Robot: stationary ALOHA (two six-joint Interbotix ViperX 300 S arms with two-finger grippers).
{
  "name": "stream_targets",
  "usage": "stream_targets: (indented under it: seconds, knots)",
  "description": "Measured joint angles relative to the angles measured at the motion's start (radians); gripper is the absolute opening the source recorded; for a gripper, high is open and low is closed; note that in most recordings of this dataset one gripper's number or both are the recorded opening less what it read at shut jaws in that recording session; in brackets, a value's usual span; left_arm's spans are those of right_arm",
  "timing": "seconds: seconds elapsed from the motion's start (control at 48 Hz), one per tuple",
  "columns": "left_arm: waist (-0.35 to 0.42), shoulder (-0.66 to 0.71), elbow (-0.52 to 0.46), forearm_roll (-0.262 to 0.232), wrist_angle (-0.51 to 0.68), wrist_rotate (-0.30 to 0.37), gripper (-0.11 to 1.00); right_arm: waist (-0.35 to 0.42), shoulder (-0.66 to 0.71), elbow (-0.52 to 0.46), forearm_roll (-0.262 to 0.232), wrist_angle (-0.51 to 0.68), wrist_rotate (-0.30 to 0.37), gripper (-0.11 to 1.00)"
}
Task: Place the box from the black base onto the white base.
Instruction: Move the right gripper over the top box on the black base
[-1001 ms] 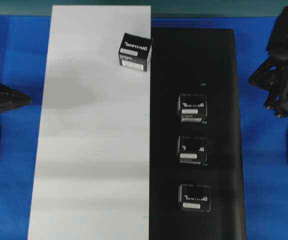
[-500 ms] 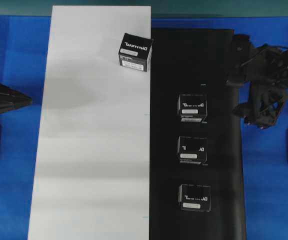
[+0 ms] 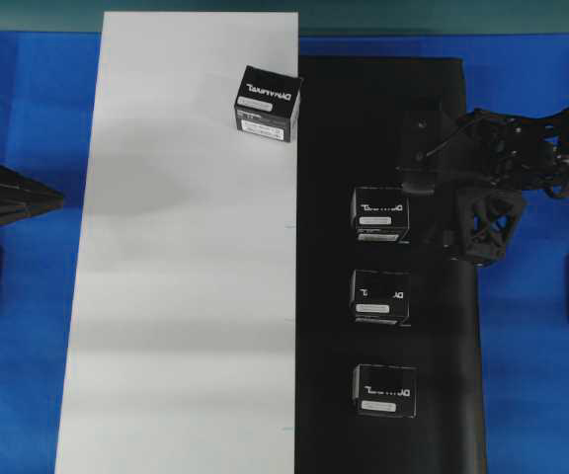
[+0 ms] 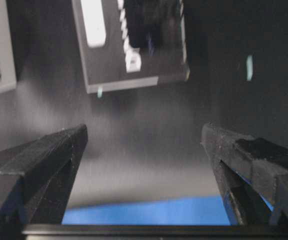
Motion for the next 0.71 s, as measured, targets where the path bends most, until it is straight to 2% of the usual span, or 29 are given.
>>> stream_targets:
  seconds: [0.709]
  knots:
    - [0.0,0.008,-0.002,0.0,-0.002,-0.015,-0.03,0.017,0.138,-0.025,-0.002,-0.201,0.0,1.0]
